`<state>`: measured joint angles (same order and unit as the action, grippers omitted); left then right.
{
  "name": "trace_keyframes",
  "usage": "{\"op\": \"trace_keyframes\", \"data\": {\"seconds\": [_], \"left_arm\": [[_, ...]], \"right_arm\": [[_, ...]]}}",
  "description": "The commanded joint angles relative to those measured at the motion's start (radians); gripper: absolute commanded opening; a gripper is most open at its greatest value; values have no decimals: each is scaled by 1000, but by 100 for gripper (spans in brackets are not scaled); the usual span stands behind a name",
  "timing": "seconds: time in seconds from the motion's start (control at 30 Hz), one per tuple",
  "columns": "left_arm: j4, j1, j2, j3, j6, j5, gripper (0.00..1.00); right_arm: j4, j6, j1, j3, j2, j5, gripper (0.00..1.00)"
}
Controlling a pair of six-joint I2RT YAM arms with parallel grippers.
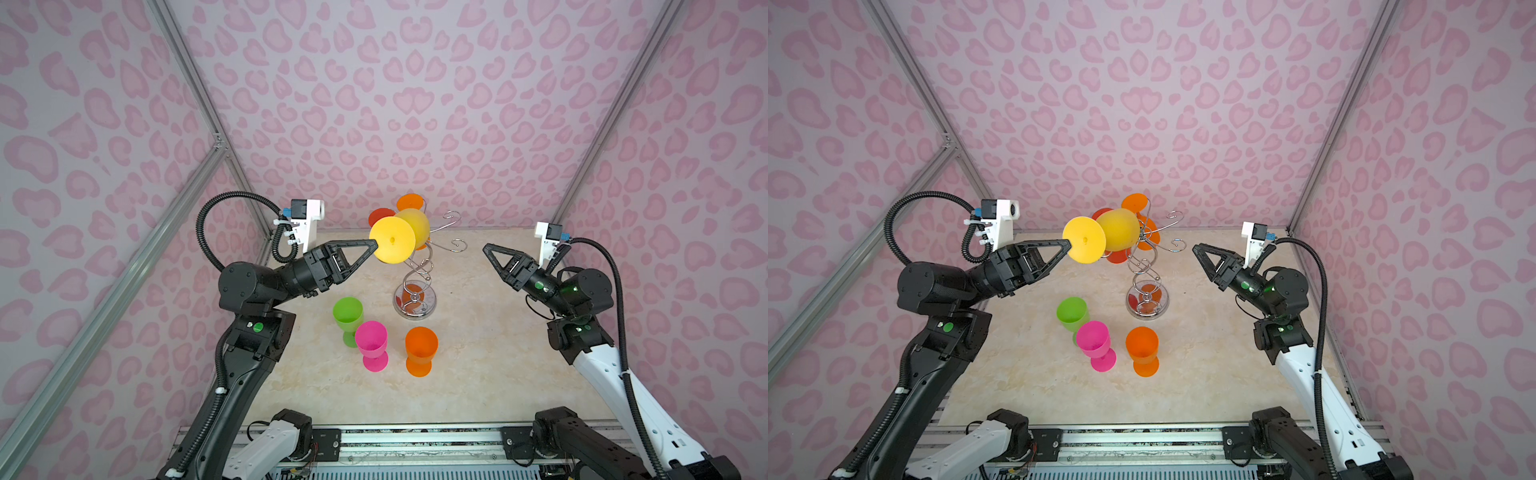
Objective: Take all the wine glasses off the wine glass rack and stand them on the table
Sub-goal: 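Bring the yellow glass toward the right gripper while the right arm reaches in, then close the right gripper on the yellow glass bowl while the left releases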
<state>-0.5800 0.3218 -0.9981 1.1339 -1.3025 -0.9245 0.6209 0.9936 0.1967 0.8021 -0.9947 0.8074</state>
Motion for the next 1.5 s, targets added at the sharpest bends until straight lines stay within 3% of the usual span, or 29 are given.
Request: {"op": "trace_keyframes", "data": {"seconds": [0.0,0.17,0.27,0.47,1.0,1.47], "left_arm": [[-392,31,-42,-44,-222,57,2],[-600,54,-114,-111,-368,114,1],[-703,74,-153,-131,-431,131,2],[-838,87,-217,-160,-514,172,2],[-996,156,-366,-141,-618,206,1],[-1014,186,-413,-126,-638,217,2]], "right_arm": [[344,186,8,-21,-57,26,46],[787,463,14,-26,-209,13,48],[938,567,31,-8,-302,-1,48],[938,533,111,46,-363,21,49],[938,522,150,62,-378,41,48],[938,501,150,38,-360,61,23]]}}
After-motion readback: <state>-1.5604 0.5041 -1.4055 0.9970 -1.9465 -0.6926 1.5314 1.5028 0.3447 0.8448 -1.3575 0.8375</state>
